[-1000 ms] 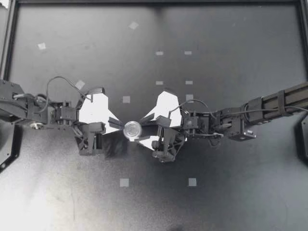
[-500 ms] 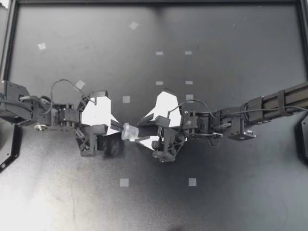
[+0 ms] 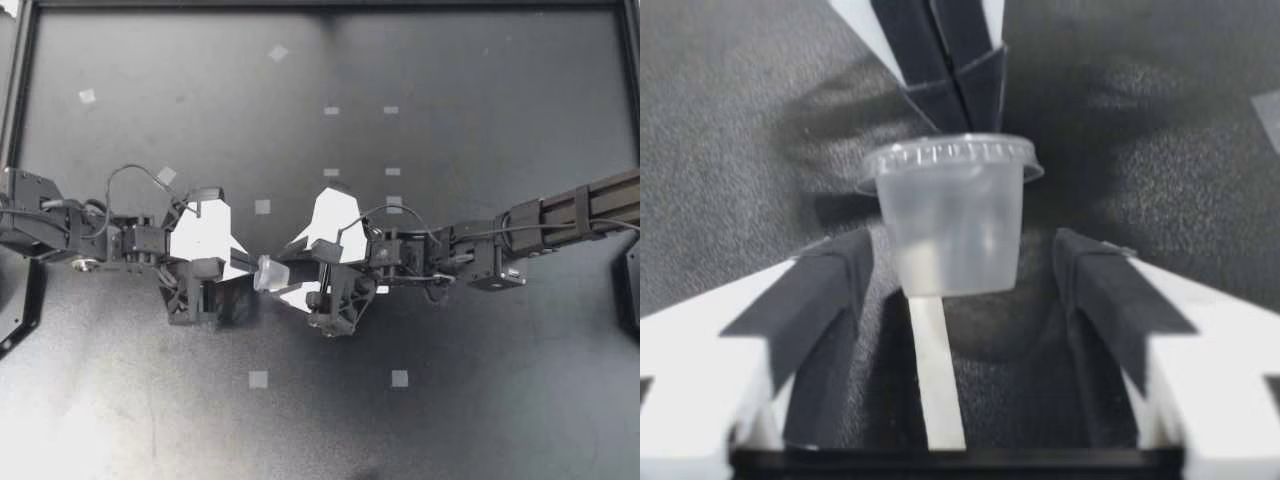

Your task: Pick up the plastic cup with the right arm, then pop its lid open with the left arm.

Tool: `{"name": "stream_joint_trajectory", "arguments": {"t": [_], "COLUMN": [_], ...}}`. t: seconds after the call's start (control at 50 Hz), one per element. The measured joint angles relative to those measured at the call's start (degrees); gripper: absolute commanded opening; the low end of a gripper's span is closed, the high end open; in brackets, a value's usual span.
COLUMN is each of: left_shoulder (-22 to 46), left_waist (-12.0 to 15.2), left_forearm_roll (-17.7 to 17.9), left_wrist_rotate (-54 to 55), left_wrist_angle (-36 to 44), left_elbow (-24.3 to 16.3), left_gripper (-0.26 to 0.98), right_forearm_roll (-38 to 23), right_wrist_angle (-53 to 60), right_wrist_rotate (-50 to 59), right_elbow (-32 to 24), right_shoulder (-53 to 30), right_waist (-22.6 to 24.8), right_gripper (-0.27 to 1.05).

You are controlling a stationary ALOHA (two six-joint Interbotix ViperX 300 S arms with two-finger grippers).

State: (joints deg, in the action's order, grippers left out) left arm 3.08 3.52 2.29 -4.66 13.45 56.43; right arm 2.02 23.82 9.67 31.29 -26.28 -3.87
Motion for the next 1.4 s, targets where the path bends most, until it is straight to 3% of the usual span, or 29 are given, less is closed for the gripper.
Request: {"name": "stream_joint_trajectory", "arguments": {"t": [0.24, 0.54, 0.78, 0.94, 1.08, 1.16, 1.4], "left_shoulder": [0.0, -0.2, -9.5, -18.0, -22.3, -22.9, -18.9], "left_waist": [0.0, -0.6, -1.1, -1.1, -1.1, -1.6, -2.5], "left_forearm_roll": [0.0, 0.0, 0.1, 0.1, 0.1, 0.1, 0.3], "left_wrist_rotate": [0.8, 1.3, 5.2, 10.2, 20.3, 27.4, 53.1], "left_wrist_angle": [0.0, -0.3, 2.0, 7.2, 14.7, 20.7, 37.3], "left_elbow": [0.0, -0.1, 1.2, 5.3, 10.4, 12.6, 13.0], "left_gripper": [-0.03, -0.03, 0.02, 0.21, 0.62, 0.78, 0.75], "right_forearm_roll": [-1.1, -1.1, -1.4, -1.4, -1.5, -1.5, -2.3], "right_wrist_angle": [-1.6, -1.6, -1.5, 3.3, 13.7, 20.8, 42.5], "right_wrist_rotate": [0.0, -0.1, -0.1, -0.1, -0.1, -0.1, -0.1], "right_elbow": [-0.4, -0.4, 2.2, 7.3, 13.0, 15.6, 18.4], "right_shoulder": [0.0, 0.0, 2.5, 7.2, 12.0, 13.8, 14.2], "right_waist": [0.1, 0.1, 0.1, 0.1, 0.1, 0.1, 0.1], "right_gripper": [0.41, 0.39, 0.37, 0.31, 0.28, 0.28, 0.28]}}
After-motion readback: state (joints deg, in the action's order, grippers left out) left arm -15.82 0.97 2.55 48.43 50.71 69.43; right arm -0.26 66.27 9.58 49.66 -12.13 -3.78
